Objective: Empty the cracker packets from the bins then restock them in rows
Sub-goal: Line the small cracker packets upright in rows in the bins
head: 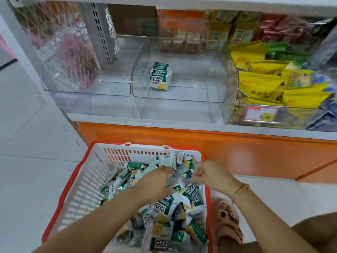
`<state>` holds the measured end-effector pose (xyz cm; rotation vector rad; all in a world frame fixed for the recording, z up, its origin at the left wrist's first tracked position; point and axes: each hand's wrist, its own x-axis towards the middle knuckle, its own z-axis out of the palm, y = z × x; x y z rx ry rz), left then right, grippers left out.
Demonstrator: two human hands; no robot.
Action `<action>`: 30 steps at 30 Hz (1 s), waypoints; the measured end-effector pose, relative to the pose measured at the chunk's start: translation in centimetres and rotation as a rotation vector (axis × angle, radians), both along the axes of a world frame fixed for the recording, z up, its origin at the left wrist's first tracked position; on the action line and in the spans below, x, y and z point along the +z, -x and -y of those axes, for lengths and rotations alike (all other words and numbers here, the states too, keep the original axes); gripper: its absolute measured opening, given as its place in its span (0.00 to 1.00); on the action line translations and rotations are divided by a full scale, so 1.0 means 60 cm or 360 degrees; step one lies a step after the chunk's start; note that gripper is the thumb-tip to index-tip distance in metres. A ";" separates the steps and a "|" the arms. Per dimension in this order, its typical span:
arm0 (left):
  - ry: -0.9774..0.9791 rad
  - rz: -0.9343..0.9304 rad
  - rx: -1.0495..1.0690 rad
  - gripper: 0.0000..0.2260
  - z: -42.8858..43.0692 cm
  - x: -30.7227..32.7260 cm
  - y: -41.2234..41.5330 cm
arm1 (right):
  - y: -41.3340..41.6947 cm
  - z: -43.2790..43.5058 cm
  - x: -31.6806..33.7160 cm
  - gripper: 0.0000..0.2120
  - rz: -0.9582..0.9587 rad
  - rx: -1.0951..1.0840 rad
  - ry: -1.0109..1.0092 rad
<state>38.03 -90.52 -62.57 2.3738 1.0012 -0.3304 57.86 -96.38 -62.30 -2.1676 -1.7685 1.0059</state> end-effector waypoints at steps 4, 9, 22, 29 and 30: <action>-0.0028 -0.0077 -0.0029 0.31 0.014 -0.033 -0.015 | 0.008 0.014 -0.048 0.20 0.0047 0.0059 0.0222; 0.0065 0.0022 0.0318 0.26 0.022 -0.044 -0.040 | 0.018 0.040 -0.060 0.32 -0.0032 0.0038 0.0228; 0.1334 0.1149 0.1496 0.18 -0.038 0.048 -0.014 | -0.021 0.025 -0.044 0.37 -0.0374 -0.0238 0.0201; 0.1155 0.0960 0.1520 0.18 -0.041 0.055 0.029 | -0.038 0.006 0.006 0.18 -0.0585 -0.0197 -0.0169; 0.1134 0.0969 0.1541 0.14 -0.039 0.058 0.031 | -0.039 0.006 0.017 0.16 -0.0667 -0.0190 -0.0217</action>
